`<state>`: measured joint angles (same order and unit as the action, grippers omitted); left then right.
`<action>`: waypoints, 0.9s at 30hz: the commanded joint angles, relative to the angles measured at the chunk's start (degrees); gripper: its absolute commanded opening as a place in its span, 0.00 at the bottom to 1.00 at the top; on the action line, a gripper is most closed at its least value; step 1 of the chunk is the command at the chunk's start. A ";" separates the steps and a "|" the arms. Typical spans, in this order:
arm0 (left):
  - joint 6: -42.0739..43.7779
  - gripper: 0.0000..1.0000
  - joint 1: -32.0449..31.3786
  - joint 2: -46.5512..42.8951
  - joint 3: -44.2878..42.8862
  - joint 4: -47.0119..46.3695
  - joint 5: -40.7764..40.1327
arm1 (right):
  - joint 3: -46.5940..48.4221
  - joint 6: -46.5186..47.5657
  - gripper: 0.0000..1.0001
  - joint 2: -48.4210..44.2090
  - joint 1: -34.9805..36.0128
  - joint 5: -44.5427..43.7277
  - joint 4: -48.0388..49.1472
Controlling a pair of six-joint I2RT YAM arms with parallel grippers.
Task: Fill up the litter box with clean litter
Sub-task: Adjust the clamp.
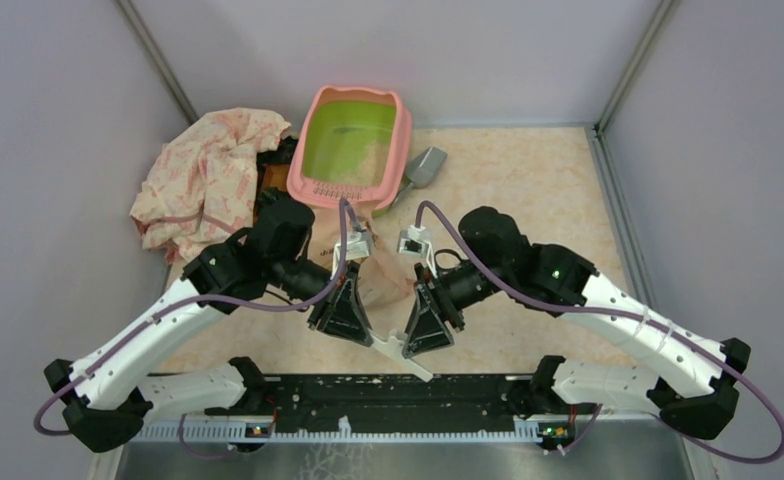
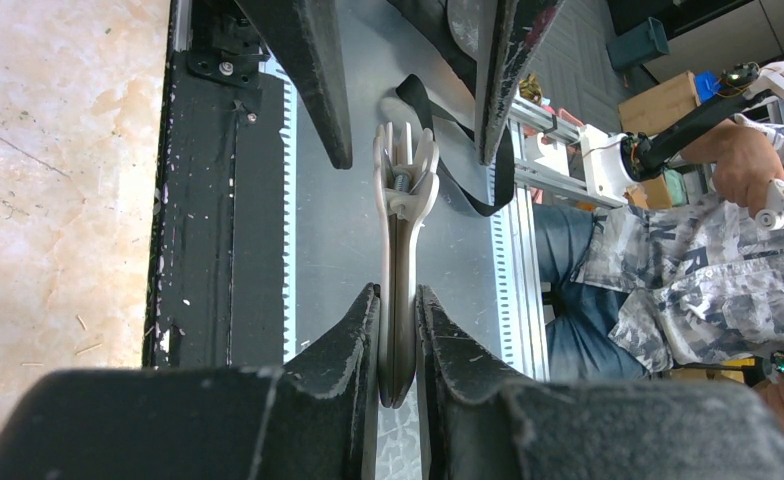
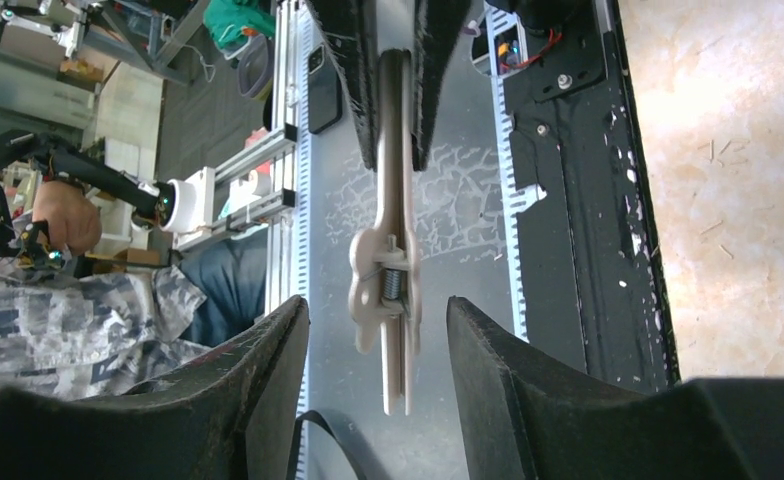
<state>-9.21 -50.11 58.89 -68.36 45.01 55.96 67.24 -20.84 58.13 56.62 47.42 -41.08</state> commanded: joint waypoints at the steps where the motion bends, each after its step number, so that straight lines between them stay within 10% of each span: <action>1: 1.04 0.21 -0.34 0.15 -1.65 -1.59 0.95 | 3.78 -0.14 0.52 0.58 1.35 -0.15 3.75; 11: 1.03 0.21 -0.34 -0.18 -1.59 -1.97 0.58 | 3.81 -0.16 0.46 1.79 3.23 -0.85 4.28; 21: 0.95 0.22 -0.34 -0.64 -1.46 -1.87 0.26 | 4.21 0.33 0.02 2.16 3.32 -1.27 3.99; 27: 0.70 0.36 -0.34 -1.11 -2.27 -1.73 -1.10 | 4.07 0.46 0.00 2.07 3.32 -1.93 4.03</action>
<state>-9.37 -50.15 58.70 -68.47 45.04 56.53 68.36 -20.62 60.53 59.16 45.06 -40.29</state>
